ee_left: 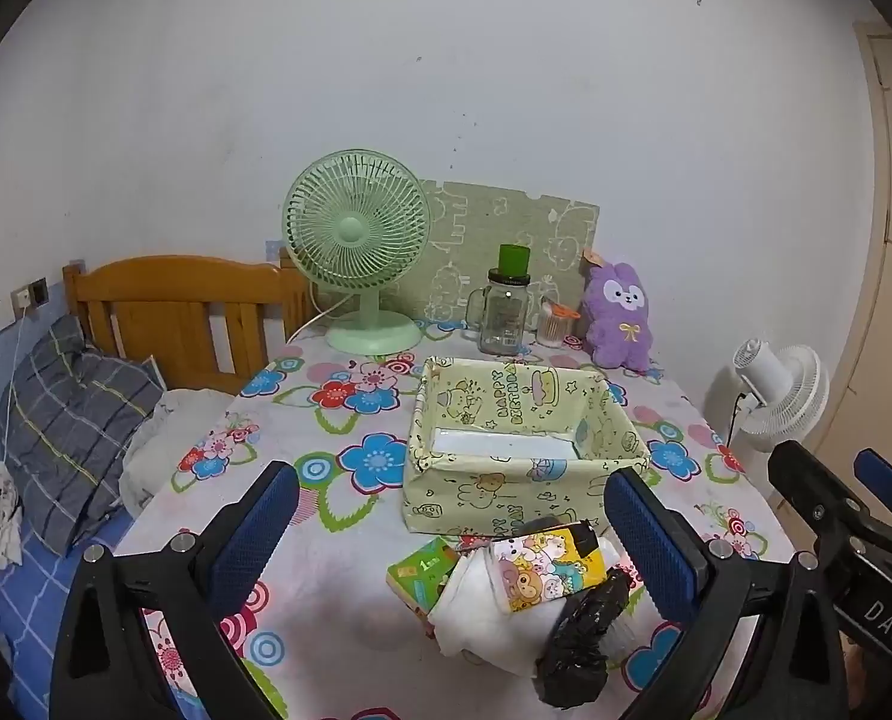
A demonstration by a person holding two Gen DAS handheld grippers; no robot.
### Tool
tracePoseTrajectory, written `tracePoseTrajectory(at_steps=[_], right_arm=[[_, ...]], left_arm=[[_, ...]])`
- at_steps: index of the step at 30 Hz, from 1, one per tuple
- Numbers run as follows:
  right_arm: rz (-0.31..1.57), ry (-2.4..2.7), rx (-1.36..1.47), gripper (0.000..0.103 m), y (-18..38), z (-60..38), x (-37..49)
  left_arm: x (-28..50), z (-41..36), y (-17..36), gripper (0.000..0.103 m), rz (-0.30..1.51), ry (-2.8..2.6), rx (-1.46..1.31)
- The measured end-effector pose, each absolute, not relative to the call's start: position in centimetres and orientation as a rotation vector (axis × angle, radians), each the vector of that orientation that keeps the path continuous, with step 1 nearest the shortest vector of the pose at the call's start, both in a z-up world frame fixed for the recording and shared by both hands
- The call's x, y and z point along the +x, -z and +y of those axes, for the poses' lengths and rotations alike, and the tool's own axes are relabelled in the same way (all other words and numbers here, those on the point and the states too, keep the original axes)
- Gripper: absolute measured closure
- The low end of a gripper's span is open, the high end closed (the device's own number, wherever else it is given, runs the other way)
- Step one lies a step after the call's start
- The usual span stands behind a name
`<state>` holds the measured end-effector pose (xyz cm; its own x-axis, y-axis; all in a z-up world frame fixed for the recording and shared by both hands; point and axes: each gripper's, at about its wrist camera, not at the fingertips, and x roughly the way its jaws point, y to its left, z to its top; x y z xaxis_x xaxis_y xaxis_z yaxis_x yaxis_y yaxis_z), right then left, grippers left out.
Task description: Organize soft objects
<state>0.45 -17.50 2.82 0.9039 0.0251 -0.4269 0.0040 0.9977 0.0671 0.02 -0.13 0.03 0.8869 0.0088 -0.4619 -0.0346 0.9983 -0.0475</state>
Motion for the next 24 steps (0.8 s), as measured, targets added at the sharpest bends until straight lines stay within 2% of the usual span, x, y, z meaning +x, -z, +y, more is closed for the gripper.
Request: tracePoseTrajectory(at_steps=[9,11,24], right_arm=[[0.450,-0.009,0.065,0.000,-1.9,-17.4,0.6],[0.449,-0.008,0.064,0.000,-2.2,-17.3,0.6],[0.448,-0.002,0.070,0.000,-2.4,-17.5,0.5]], left_arm=[[0.4,-4.3,0.0,0.001,0.474,-0.045,-0.036],[0.1,0.4,0.2,0.002,0.470,-0.018,-0.100],[0.1,0.4,0.2,0.002,0.466,-0.018,-0.097]])
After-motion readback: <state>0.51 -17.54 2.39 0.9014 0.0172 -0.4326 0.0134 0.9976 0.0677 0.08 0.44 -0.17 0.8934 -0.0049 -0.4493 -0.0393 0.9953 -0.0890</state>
